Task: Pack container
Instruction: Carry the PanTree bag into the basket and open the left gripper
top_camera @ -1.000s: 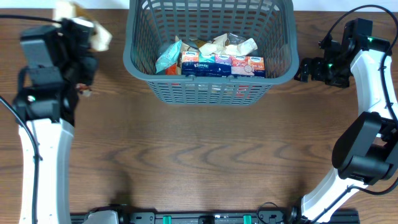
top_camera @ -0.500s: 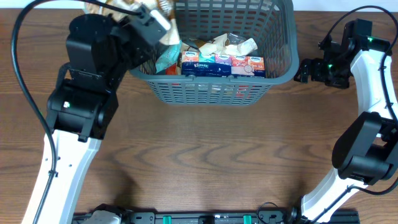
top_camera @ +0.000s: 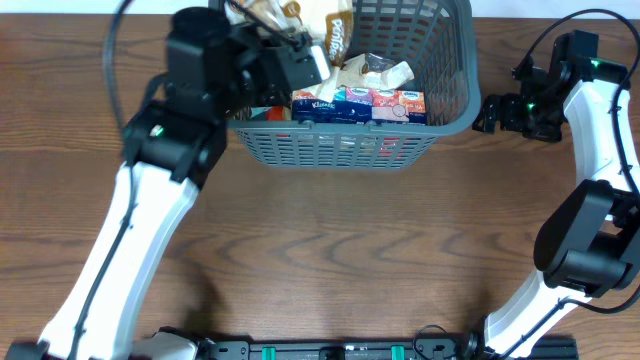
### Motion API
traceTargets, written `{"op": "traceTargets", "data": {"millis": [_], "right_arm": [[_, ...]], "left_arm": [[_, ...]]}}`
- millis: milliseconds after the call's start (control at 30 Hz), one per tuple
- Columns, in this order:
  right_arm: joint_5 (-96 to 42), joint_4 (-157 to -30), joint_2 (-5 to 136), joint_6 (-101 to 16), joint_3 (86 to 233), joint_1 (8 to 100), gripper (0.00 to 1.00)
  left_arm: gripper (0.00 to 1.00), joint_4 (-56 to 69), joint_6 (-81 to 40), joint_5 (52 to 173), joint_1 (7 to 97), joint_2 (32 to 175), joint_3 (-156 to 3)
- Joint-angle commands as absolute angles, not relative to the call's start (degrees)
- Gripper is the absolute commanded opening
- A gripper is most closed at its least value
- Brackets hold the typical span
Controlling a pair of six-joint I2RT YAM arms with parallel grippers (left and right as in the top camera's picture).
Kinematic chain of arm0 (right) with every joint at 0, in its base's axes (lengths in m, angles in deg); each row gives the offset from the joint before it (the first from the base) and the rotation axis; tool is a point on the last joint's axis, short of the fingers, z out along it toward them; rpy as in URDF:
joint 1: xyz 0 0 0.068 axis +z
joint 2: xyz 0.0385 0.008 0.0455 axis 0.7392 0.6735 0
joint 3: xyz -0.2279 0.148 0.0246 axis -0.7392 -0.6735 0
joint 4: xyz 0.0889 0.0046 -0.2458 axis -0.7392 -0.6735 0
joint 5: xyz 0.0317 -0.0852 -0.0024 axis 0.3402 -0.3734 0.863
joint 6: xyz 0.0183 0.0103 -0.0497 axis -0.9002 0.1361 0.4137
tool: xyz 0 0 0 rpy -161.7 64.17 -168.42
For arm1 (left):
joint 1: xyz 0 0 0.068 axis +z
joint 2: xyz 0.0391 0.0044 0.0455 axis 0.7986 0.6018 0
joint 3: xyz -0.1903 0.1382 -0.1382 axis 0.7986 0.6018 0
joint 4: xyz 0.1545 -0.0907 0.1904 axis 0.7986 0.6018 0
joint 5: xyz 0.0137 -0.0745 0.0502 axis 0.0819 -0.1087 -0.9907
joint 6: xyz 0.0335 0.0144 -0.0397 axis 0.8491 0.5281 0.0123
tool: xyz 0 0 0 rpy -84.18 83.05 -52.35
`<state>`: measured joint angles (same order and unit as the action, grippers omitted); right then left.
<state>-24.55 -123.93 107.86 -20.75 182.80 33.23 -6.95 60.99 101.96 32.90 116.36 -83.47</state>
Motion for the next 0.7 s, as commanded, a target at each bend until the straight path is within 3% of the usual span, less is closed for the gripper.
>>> {"op": "traceTargets", "data": {"millis": [0,500,600,667], "right_arm": [[-24.7,-124.1,107.9,-20.2,182.3,34.3,0.99],[-24.7,-123.5,107.9,-19.6,182.3,34.1,0.99],[-24.7,-123.5,107.9,-19.6,182.3,34.2,0.99],[-24.7,-123.5,107.9,-19.6,182.3,34.2,0.99]], "left_arm": [[0.09,-6.7,62.3,103.9,32.8,120.1,-84.4],[0.09,2.6,61.9,103.6,32.8,134.0,-84.4],[0.17,3.2,61.9,103.6,32.8,134.2,-84.4],[0.46,3.2,61.9,103.6,32.8,134.0,-84.4]]}}
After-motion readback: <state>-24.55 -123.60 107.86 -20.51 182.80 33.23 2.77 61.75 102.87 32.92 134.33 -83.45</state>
